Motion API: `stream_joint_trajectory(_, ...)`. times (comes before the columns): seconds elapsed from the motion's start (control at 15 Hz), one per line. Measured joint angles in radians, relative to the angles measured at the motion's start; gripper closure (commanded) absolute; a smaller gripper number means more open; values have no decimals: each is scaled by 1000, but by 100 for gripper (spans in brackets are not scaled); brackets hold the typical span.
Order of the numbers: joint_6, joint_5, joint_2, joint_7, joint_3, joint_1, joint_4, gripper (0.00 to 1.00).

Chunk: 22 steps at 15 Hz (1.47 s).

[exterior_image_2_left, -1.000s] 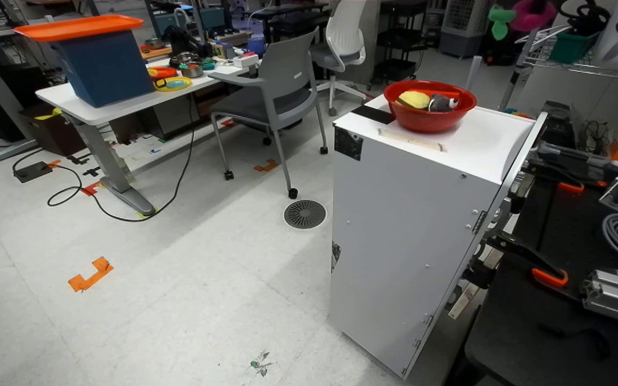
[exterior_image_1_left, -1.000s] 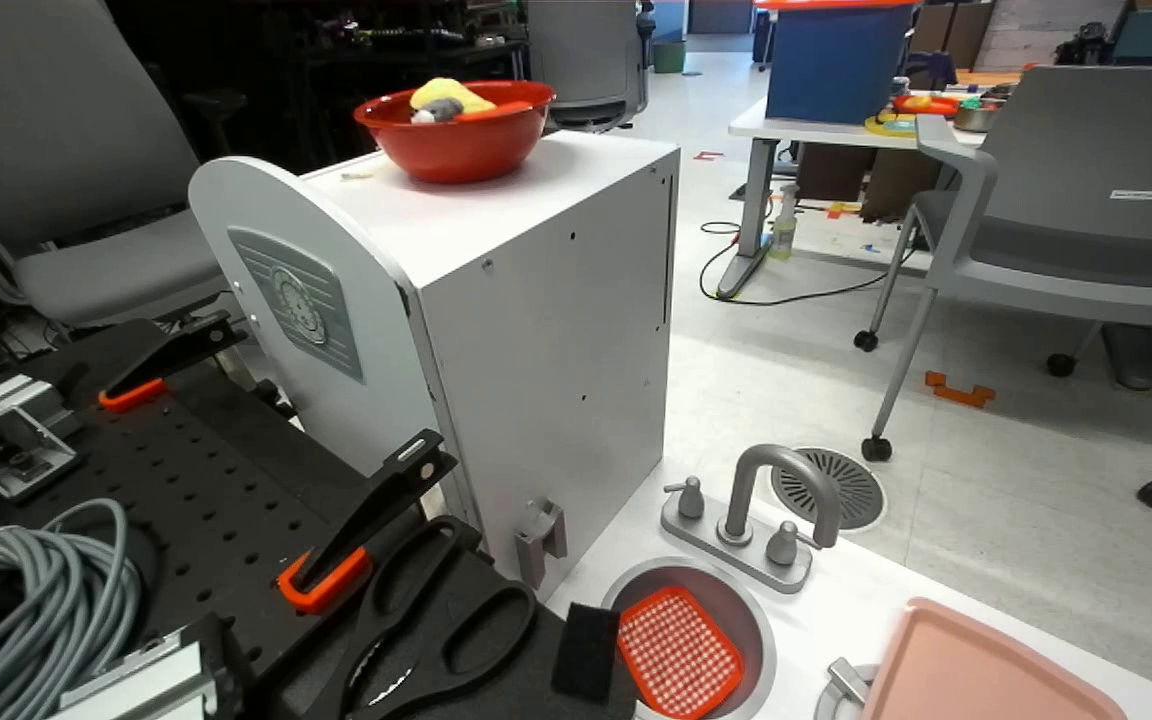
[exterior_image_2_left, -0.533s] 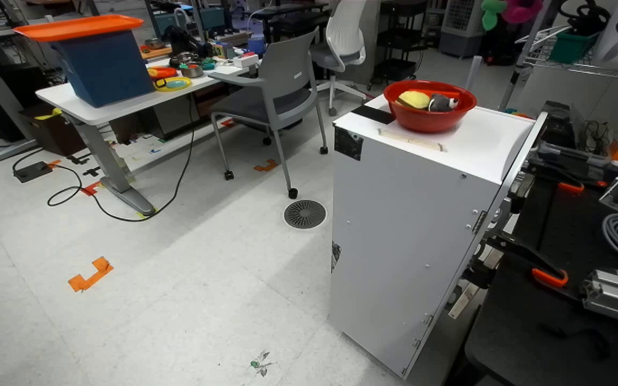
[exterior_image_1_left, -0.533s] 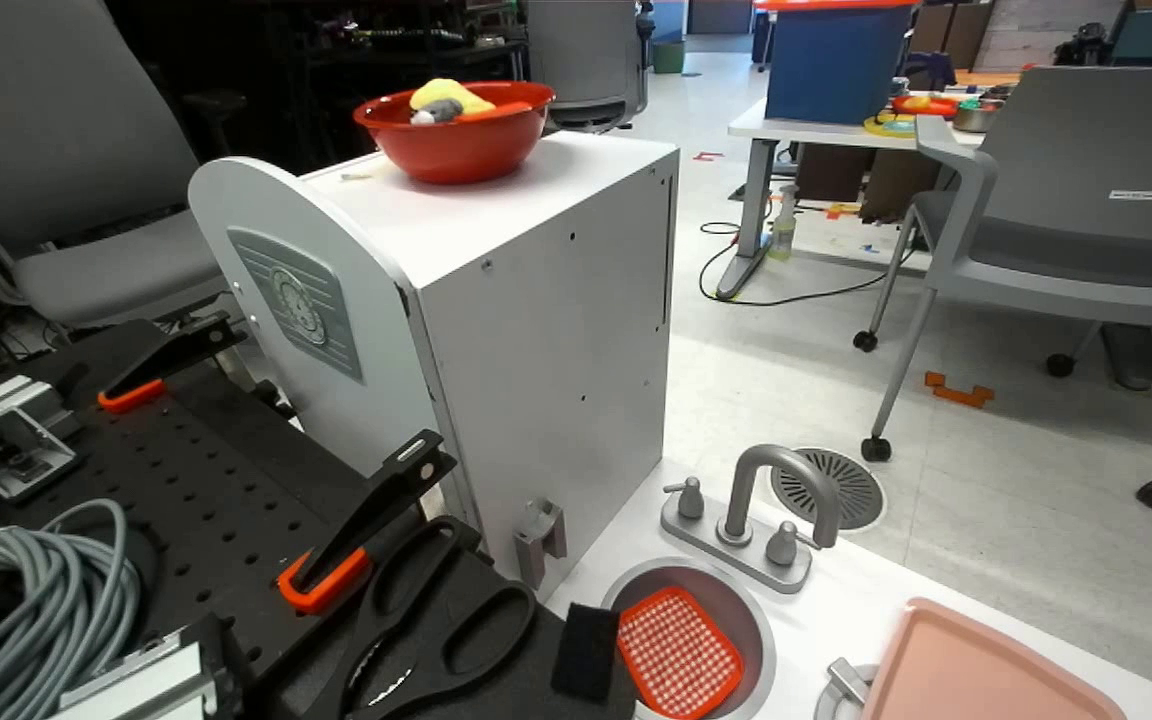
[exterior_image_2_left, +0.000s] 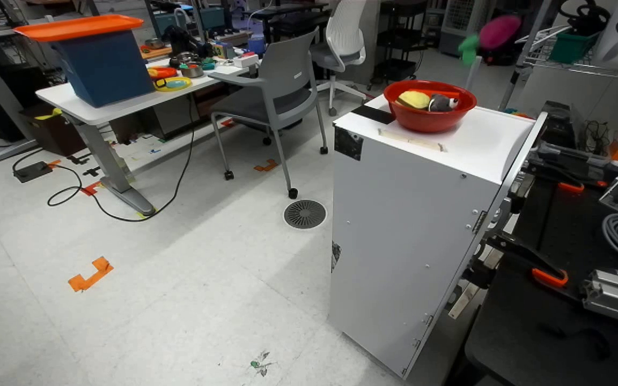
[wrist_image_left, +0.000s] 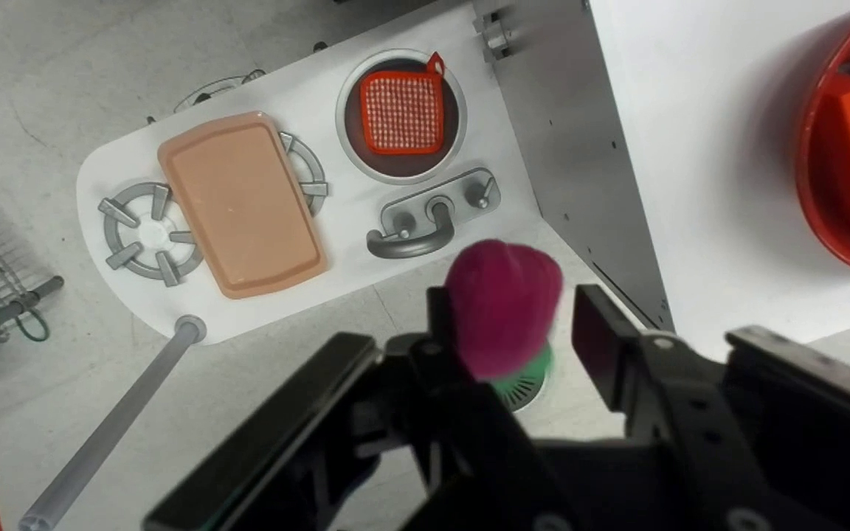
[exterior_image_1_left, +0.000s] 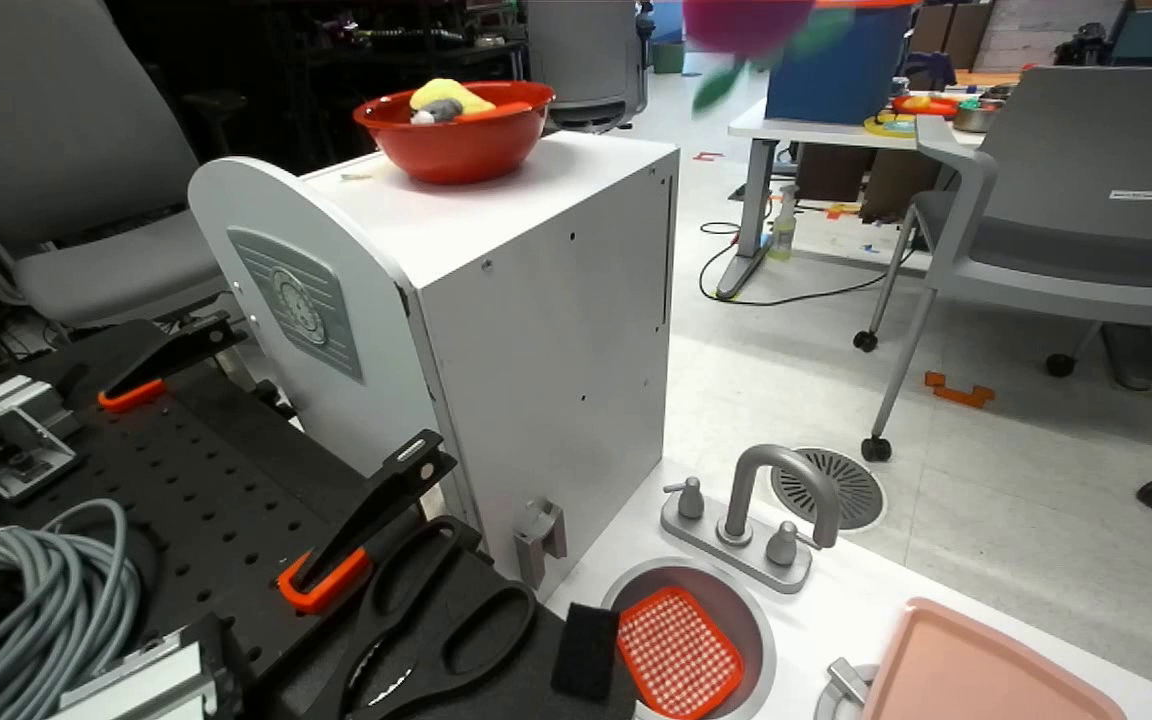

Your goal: Put the purple fluffy object in the sink.

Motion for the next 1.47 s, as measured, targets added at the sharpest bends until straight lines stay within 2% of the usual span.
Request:
stream_joint_trajectory(0.2, 0, 15, 2, -28, 0, 0, -3, 1)
stream_joint_trajectory(0.27, 0, 17, 2, -35, 0, 0, -5, 0)
stream_joint_trajectory(0.87, -1, 19, 1, -79, 7, 2, -21, 0)
stream_joint_trajectory(1.47, -131, 12, -90, -117, 63, 70, -37, 0)
